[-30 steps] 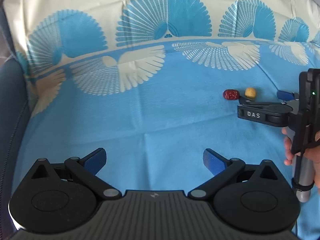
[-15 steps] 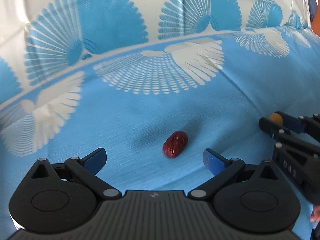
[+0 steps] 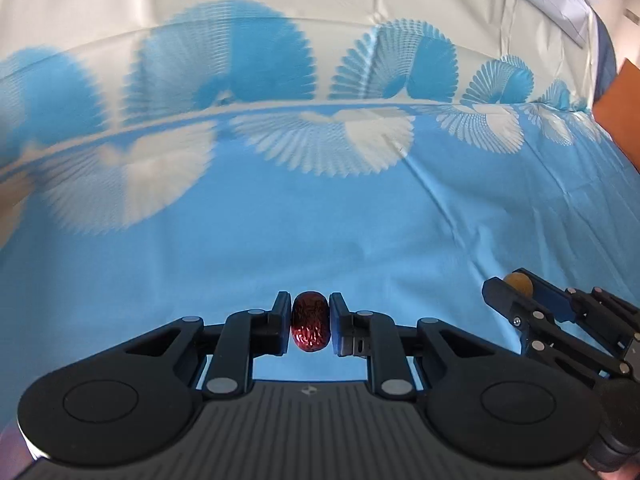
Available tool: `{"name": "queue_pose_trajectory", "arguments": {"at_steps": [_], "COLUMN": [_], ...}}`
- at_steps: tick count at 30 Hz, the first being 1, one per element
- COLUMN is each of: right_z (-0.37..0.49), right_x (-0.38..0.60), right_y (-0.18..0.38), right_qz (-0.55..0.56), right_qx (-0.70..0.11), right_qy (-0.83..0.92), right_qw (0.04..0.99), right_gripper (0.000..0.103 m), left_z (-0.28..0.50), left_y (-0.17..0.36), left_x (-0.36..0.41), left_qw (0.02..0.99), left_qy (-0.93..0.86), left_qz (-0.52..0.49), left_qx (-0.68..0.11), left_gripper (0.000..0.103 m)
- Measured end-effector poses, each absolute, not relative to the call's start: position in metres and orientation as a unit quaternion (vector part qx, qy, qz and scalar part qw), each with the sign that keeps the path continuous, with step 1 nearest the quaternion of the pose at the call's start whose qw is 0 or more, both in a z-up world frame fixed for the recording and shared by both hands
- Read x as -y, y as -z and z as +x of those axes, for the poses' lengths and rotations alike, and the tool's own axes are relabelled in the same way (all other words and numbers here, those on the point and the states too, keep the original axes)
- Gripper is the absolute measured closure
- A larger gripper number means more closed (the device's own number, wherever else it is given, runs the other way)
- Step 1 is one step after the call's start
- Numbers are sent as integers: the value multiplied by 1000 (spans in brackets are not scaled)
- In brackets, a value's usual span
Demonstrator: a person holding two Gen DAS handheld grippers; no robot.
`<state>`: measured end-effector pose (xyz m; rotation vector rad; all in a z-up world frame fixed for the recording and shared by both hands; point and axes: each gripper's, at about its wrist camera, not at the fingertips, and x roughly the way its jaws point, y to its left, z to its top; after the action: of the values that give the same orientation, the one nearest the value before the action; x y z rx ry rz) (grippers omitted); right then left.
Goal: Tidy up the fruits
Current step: 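Grasp the dark date with left tool while right tool grasps the tan fruit, then carry the date and tan fruit over the plate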
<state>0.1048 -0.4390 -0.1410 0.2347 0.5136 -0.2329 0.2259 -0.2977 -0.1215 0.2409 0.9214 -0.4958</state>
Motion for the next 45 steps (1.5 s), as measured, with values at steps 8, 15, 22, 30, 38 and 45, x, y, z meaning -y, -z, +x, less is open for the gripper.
{"name": "queue_pose_trajectory", "arguments": {"at_steps": [8, 15, 22, 30, 38, 45], "right_z": [9, -63, -117, -145, -154, -149], "right_x": [334, 247, 185, 155, 145, 144], "right_y": [77, 38, 23, 5, 0, 3], "right_qz": [131, 99, 26, -33, -53, -57], "right_qx": [-285, -304, -297, -269, -265, -271], "right_qy": [-5, -98, -133, -141, -140, -143], "right_qw": [949, 943, 945, 952, 953, 950], "right_gripper": [76, 76, 76, 76, 76, 76], "left_z": [102, 12, -49, -76, -80, -75], "left_y": [50, 19, 13, 9, 7, 7], "left_x": [165, 63, 3, -22, -24, -24], "left_qw": [868, 878, 888, 896, 899, 899], "left_qy": [137, 77, 52, 54, 61, 60], "left_qz": [114, 72, 44, 16, 10, 8], "left_qx": [-463, -467, -455, -440, -434, -434], "left_gripper": [81, 81, 81, 81, 81, 81]}}
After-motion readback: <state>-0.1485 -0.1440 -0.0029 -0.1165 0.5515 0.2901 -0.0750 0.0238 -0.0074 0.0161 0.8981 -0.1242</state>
